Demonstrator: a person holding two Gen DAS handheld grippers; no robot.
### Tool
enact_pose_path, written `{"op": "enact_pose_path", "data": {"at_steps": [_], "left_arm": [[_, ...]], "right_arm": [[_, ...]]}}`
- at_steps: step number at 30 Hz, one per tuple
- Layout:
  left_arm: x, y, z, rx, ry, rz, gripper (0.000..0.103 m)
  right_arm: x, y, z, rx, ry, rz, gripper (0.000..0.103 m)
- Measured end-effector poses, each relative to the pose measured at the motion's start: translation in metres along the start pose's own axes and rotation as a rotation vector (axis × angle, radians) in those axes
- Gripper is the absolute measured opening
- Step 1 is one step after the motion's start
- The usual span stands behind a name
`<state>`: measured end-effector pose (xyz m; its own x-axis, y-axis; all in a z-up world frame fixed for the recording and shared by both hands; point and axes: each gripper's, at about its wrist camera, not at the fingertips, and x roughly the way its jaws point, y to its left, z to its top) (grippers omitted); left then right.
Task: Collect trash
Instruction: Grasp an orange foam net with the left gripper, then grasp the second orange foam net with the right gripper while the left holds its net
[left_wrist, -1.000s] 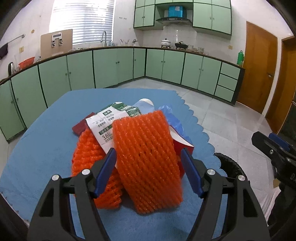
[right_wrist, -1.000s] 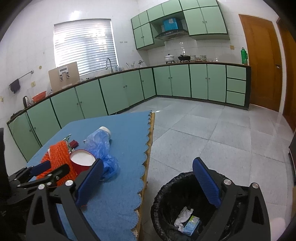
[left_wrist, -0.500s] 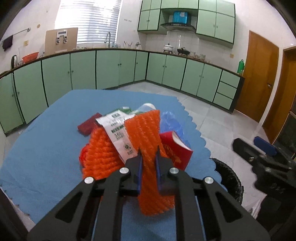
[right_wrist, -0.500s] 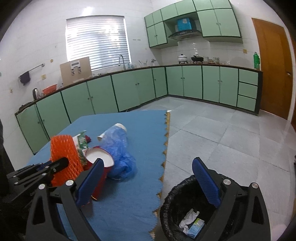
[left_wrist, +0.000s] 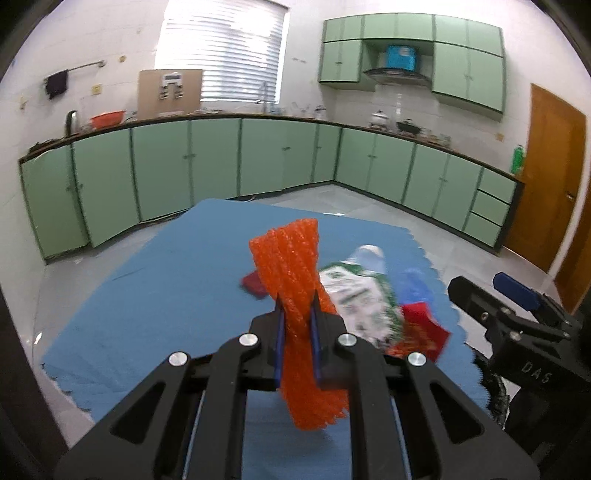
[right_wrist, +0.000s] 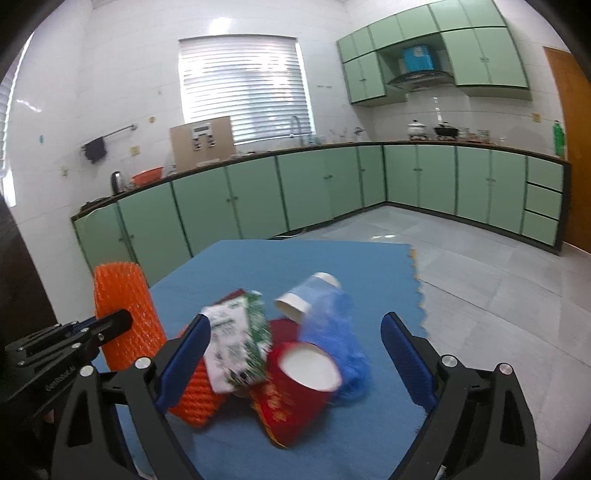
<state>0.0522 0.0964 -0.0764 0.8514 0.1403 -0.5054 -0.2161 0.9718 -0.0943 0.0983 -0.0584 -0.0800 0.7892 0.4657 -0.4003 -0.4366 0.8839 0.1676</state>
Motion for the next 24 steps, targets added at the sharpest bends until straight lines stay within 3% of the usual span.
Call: {"op": "enact_pose_path", "data": {"at_steps": [10, 24], "left_arm": [[-0.004, 0.035, 0.022, -0.024, -0.015, 0.067, 0.01], [-0.002, 0.068, 0.003, -0.041, 0.035, 0.109, 0.01]], "right_arm": [[0.033, 0.039, -0.002, -0.031, 0.071, 0.042, 0.092], [0.023, 0.069, -0.025, -0.038, 0.117, 0.091, 0.086]]}}
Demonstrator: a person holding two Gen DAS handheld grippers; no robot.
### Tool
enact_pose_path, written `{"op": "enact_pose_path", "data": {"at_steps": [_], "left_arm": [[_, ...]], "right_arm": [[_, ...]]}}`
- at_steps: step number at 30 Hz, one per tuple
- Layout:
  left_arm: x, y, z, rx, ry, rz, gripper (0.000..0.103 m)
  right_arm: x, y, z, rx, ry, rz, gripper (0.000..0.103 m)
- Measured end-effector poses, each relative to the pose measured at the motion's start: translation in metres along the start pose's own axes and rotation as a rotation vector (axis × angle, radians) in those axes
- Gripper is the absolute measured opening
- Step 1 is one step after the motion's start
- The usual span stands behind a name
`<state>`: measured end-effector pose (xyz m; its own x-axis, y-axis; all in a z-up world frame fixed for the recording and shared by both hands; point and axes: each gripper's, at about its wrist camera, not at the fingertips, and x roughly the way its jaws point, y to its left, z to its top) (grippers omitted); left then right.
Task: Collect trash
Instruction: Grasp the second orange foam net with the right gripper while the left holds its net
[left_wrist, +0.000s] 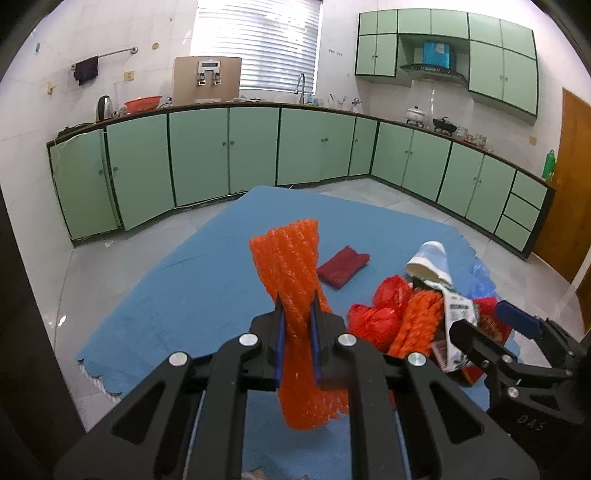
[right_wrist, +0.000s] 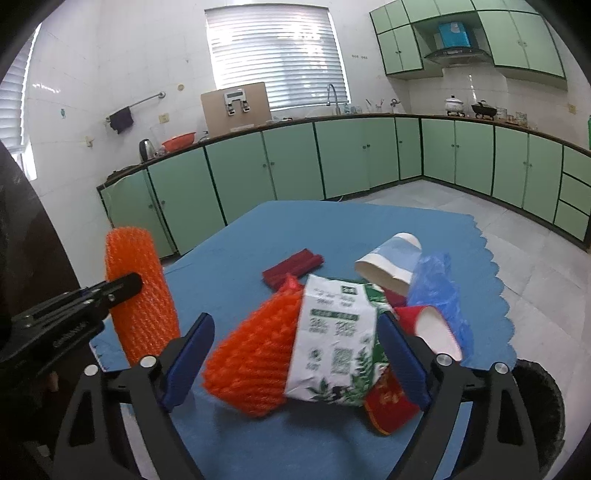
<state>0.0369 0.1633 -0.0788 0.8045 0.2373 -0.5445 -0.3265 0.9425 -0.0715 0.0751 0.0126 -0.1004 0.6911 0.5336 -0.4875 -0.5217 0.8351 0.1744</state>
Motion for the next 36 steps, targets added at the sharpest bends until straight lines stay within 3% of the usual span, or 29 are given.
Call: {"op": "enact_pose_path", "data": {"at_steps": [15, 23, 26, 28, 36], "left_arm": [[0.004, 0.023, -0.036, -0.001, 0.069, 0.02, 0.01], [0.006, 0.029, -0.043, -0.015, 0.074, 0.018, 0.01], [0.005, 0.028, -0.042, -0.016, 0.072, 0.014, 0.01], [0.005, 0.028, -0.041, -0.017, 0.07, 0.012, 0.01], [-0.002, 0.023, -0.03, -0.014, 0.04, -0.005, 0.01]], "right_arm": [[0.014, 0.041, -0.02, -0.066, 0.058, 0.033, 0.07], [0.025, 0.042, -0.027, -0.076, 0.114, 0.036, 0.047], [0.026, 0.04, -0.026, -0.073, 0.124, 0.056, 0.03], [0.024, 0.041, -0.024, -0.084, 0.118, 0.063, 0.014], [-0.001, 0.045, -0.002, -0.099, 0.034, 0.128, 0.009]]}}
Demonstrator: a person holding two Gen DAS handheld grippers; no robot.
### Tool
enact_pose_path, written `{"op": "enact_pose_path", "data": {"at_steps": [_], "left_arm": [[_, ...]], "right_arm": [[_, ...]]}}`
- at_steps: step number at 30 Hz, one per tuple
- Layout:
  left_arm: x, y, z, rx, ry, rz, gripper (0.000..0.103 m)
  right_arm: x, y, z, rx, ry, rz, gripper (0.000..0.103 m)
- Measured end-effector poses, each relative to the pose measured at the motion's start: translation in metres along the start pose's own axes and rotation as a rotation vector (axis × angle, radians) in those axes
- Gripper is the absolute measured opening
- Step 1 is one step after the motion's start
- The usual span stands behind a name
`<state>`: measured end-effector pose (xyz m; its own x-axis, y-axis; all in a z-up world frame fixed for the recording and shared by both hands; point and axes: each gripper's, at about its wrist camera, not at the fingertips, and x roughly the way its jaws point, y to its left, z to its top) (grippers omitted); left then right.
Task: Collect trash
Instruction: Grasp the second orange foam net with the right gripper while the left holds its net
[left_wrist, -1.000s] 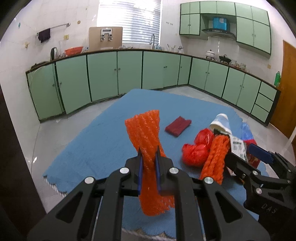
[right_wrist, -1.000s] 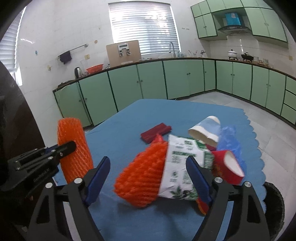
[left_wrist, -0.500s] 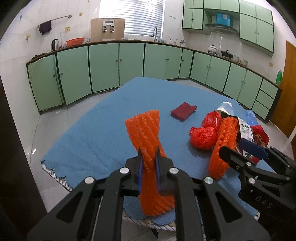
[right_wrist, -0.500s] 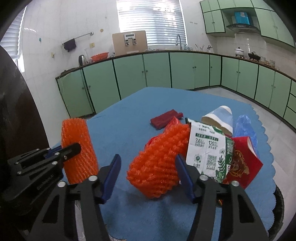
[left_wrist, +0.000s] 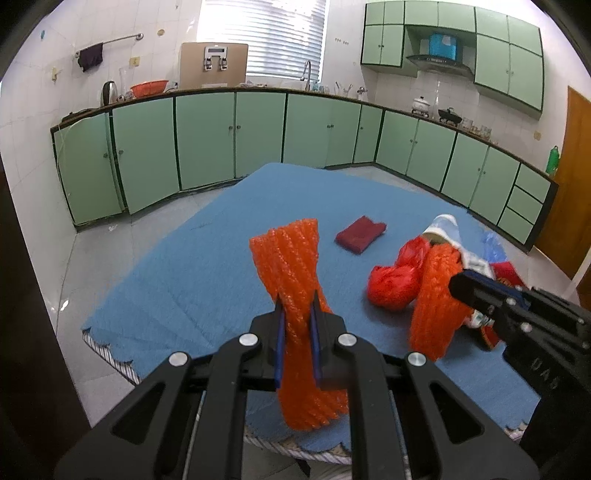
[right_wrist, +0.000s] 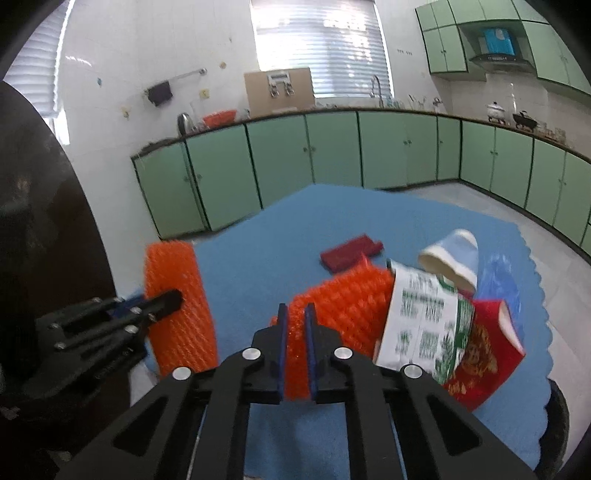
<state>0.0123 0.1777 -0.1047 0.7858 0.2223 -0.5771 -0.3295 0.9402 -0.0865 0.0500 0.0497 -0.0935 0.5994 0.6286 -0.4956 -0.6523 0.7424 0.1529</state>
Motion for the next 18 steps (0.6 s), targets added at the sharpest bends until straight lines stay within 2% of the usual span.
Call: {"op": "enact_pose_path", "data": {"at_steps": [11, 18], "left_arm": [[-0.019, -0.02, 0.032, 0.01, -0.077, -0.064, 0.01], [-0.03, -0.046, 0.049, 0.041, -0.132, -0.129, 0.01]], "right_arm": [[-0.042, -0.007, 0.049, 0.018, -0.146, 0.099, 0.008], [-0.075, -0.025, 0.067, 0.017, -0.227, 0.071, 0.008]]}}
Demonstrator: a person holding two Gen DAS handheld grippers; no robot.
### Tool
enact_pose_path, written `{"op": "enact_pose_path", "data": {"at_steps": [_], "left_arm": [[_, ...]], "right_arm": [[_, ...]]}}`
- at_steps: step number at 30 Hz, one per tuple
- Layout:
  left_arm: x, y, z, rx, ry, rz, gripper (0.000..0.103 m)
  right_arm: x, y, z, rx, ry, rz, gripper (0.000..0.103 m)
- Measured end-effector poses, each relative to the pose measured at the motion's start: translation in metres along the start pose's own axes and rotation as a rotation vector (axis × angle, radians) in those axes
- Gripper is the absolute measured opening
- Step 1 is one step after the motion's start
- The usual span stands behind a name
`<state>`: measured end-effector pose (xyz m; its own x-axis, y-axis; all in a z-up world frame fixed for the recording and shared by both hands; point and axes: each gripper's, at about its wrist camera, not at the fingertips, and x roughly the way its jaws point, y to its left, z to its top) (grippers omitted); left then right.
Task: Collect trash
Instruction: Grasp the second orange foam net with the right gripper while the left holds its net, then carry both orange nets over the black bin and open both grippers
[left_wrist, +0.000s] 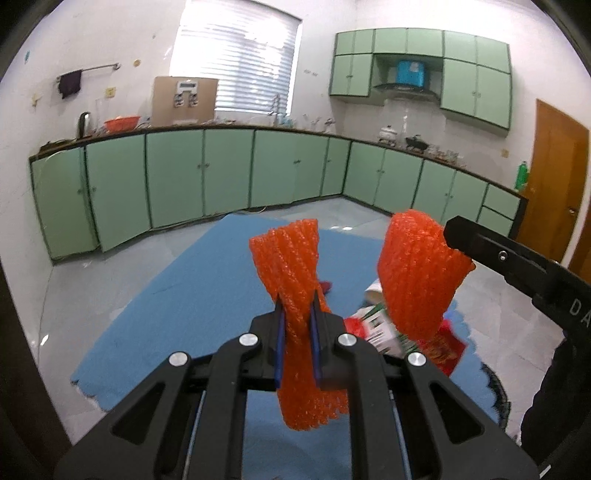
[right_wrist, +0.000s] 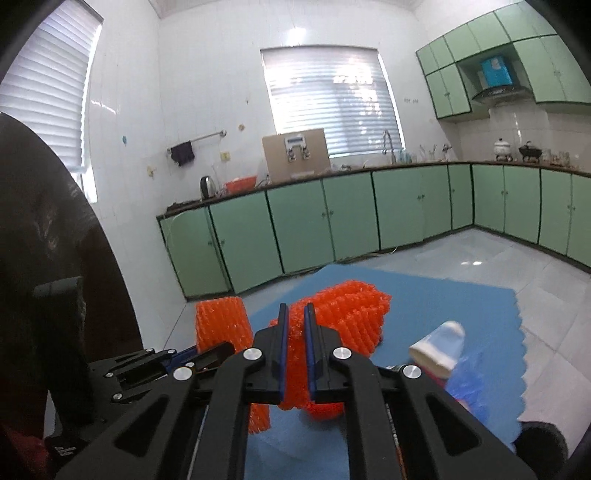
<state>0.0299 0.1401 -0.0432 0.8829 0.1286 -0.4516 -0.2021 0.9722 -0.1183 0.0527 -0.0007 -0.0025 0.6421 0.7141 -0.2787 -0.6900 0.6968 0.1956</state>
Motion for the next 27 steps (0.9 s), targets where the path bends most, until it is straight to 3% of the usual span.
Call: {"op": "enact_pose_path", "data": {"at_steps": [5, 13, 19, 27], "left_arm": [[0.001, -0.035, 0.011, 0.031, -0.03, -0.087, 0.01], [0.016, -0.11, 0.011, 0.086, -0.027, -0.251, 0.01], [0.034, -0.179, -0.002, 0.136, 0.0, -0.374, 0.01], [0.064, -0.254, -0.034, 0.201, 0.054, -0.481, 0.01]], "right_arm": [[-0.032, -0.016, 0.009, 0.0, -0.048, -0.054, 0.008], [-0.082, -0.065, 0.008, 0.026, -0.073, -0.216, 0.008], [-0.122, -0.111, -0.006, 0.063, -0.067, -0.358, 0.008], [-0.165, -0.179, -0.042, 0.165, -0.024, -0.512, 0.008]]}}
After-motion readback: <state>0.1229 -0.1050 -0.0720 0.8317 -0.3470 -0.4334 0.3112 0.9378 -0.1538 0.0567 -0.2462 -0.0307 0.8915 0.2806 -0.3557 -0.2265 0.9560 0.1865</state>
